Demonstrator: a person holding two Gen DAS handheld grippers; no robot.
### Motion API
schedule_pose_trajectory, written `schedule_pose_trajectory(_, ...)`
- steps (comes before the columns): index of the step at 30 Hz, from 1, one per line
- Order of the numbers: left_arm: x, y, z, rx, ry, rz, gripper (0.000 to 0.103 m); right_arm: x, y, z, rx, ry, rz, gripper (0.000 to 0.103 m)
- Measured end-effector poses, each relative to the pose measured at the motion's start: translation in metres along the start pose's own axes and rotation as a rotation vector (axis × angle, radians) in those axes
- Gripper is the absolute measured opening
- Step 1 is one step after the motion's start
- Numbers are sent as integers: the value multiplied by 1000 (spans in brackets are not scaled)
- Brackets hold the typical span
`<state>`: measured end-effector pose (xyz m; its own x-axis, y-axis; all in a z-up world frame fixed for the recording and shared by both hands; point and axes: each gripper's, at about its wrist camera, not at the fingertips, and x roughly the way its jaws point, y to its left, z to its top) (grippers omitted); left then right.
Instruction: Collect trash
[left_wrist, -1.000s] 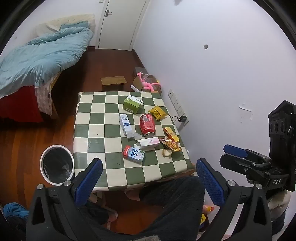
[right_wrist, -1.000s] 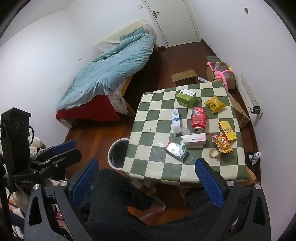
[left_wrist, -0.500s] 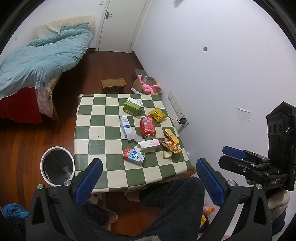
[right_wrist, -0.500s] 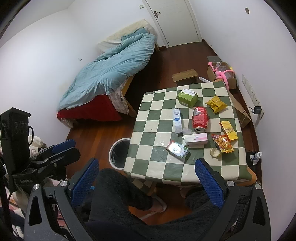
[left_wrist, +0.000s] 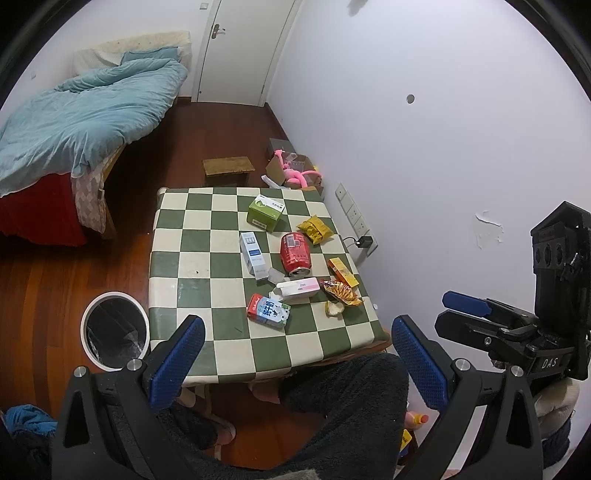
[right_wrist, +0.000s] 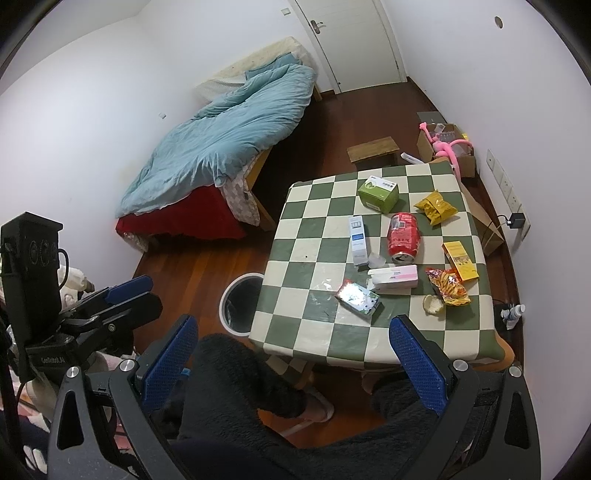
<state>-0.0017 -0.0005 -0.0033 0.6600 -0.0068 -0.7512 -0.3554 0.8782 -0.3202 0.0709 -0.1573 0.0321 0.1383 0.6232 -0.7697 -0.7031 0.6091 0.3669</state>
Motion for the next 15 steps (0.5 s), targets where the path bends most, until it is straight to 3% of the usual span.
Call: schedule_pose_trajectory(15, -2, 2, 1, 1, -1, 0, 103, 0, 1, 0, -1, 1, 0, 103)
